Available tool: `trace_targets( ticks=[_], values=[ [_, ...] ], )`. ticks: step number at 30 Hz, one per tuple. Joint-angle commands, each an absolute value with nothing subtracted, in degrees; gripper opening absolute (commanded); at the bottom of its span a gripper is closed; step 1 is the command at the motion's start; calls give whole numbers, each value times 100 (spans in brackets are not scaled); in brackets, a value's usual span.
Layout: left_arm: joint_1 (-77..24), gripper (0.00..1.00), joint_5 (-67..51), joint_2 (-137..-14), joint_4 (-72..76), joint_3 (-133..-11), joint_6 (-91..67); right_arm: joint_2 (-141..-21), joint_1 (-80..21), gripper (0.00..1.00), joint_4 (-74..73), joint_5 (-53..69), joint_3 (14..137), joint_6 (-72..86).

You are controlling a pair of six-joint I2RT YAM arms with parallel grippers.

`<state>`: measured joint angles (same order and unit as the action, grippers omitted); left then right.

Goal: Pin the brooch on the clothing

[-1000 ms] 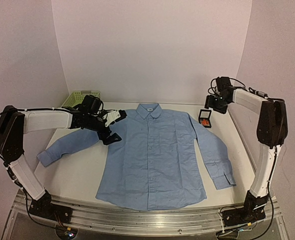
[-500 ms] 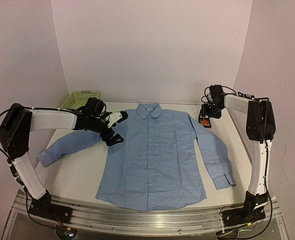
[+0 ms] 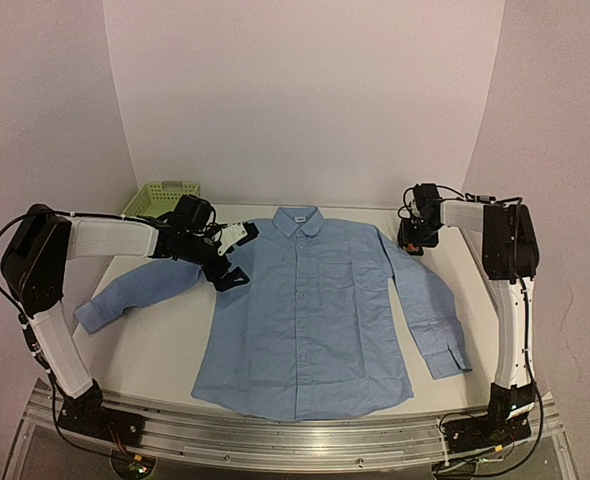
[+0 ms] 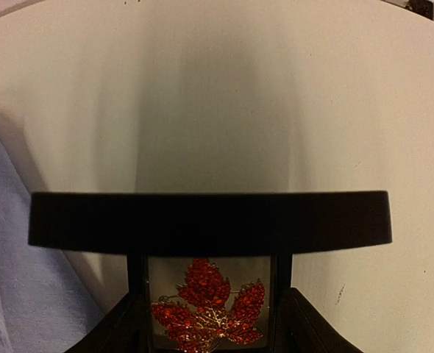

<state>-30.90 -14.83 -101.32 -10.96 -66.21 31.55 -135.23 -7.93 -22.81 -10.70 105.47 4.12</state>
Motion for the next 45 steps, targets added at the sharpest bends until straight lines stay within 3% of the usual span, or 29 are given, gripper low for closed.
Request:
trace_targets(
  ticks=[1, 13, 21, 28, 45],
  values=[
    [-3059, 99, -1419, -10190, -1128, -6791, 3190, -13591, -798, 61, -2152, -1015, 10875, 312],
    [-3056, 99, -1210, -10258, -1095, -6763, 3227, -13733, -800, 48, -2153, -1042, 10855, 264],
    [-3018, 99, -1169, -10308, -1063, -6768, 3265, -13790, -800, 48, -2153, -962, 10715, 297],
    [-2953, 99, -1160, -10361, -1046, -6793, 3345, -13774, -800, 53, -2153, -992, 10561, 320],
    [-2866, 100, -1127, -10391, -1028, -6816, 3454, -13667, -800, 37, -2153, -1059, 10582, 413]
  ],
)
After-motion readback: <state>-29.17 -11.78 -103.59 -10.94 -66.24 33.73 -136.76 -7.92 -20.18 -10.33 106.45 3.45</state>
